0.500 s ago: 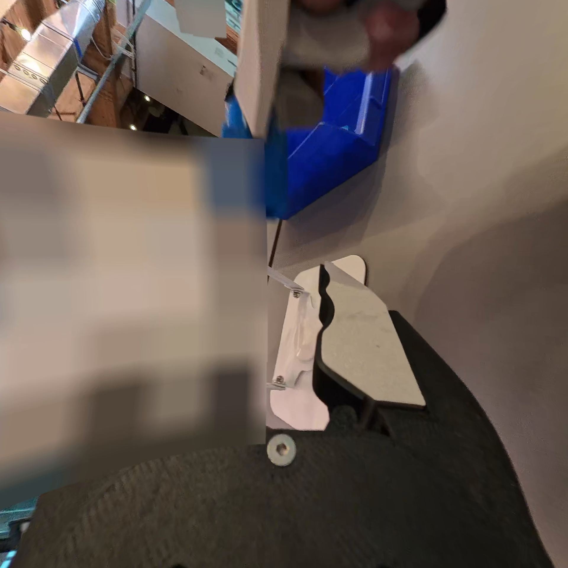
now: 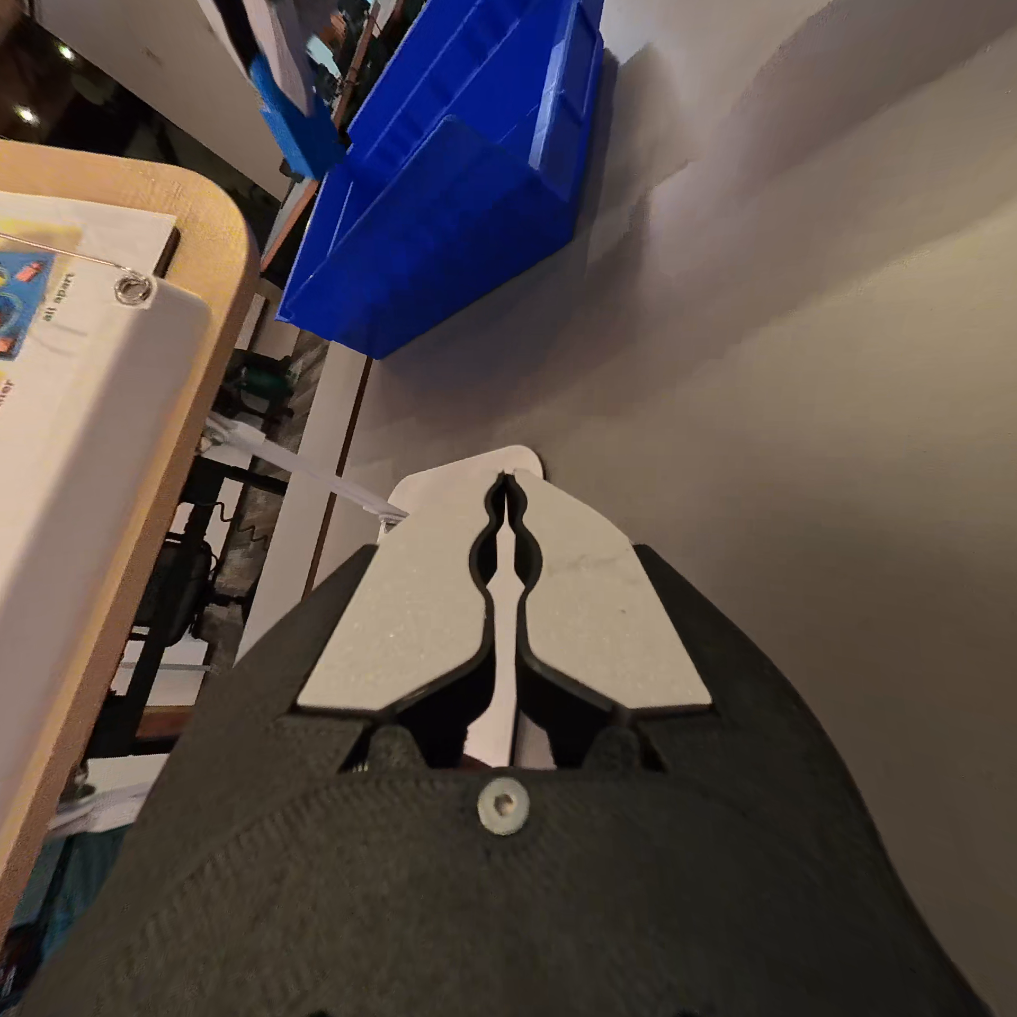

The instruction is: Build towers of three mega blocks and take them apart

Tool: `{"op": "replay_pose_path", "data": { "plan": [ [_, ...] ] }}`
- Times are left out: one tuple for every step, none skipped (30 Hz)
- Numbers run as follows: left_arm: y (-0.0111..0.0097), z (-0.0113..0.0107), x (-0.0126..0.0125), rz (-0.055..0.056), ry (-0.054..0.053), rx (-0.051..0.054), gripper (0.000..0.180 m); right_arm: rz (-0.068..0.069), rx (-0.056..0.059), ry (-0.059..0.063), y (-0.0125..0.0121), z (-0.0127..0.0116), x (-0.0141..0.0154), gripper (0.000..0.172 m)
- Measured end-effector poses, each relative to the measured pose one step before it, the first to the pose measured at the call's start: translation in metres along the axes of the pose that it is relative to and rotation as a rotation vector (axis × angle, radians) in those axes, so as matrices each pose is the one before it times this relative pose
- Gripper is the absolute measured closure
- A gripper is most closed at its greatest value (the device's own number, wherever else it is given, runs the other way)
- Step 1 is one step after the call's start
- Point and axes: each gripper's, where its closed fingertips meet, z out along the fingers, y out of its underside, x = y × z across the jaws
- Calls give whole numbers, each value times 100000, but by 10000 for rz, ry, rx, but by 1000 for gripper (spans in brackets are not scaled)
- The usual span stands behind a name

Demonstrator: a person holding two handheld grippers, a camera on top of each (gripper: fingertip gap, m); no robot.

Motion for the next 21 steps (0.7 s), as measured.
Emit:
{"op": "replay_pose_path", "data": {
  "plan": [
    [-84,197,66,-62,40,29,180,-327,-342,-25,218,1301,497,139],
    [-52,175,64,-61,34,19,180,-241,-460,-59,345,1262,414,139],
    [-19,177,166,-59,88,10,180,-258,-408,-174,310,1229,228,139],
    [26,134,96,-25,37,1,180,-167,-210,-77,103,1126,392,139],
    [80,95,20,-1,15,-14,180,-67,-133,-153,32,1036,294,139],
    [113,66,-13,-49,22,-12,180,-122,-61,-305,-57,966,-13,139],
    [104,37,-15,-120,56,8,180,-77,72,-165,-199,858,192,139],
    [58,9,-62,-117,27,33,180,31,7,-120,-26,782,303,139],
    [66,10,-74,-82,7,9,180,-27,-139,-159,209,737,161,139],
    [79,43,-3,-58,32,-7,180,-104,-111,-80,138,633,156,139],
    [69,43,50,-43,51,-6,180,-83,24,-52,-75,518,146,139],
    [41,55,63,-31,57,2,180,-19,-26,-88,28,476,93,139],
    [24,32,57,-25,44,5,180,-3,-90,-63,130,465,112,139],
    [-6,25,62,-27,52,16,180,2,-94,-18,160,452,164,139],
    [13,40,73,-27,54,8,180,-14,-48,-42,81,394,108,139],
    [20,31,44,-16,30,-5,180,-2,59,-121,-68,351,-48,139],
    [8,17,11,-16,19,5,180,31,71,-85,-125,314,7,139],
    [8,22,46,-36,43,12,180,11,42,3,-107,274,102,139],
    [24,33,56,-32,49,-4,180,-27,-33,-31,-27,285,15,139],
    [45,33,29,-6,25,-17,180,-37,-57,-22,-30,300,11,139],
    [15,26,51,-8,34,-3,180,-50,-22,35,-87,264,76,139]
  ]
}}
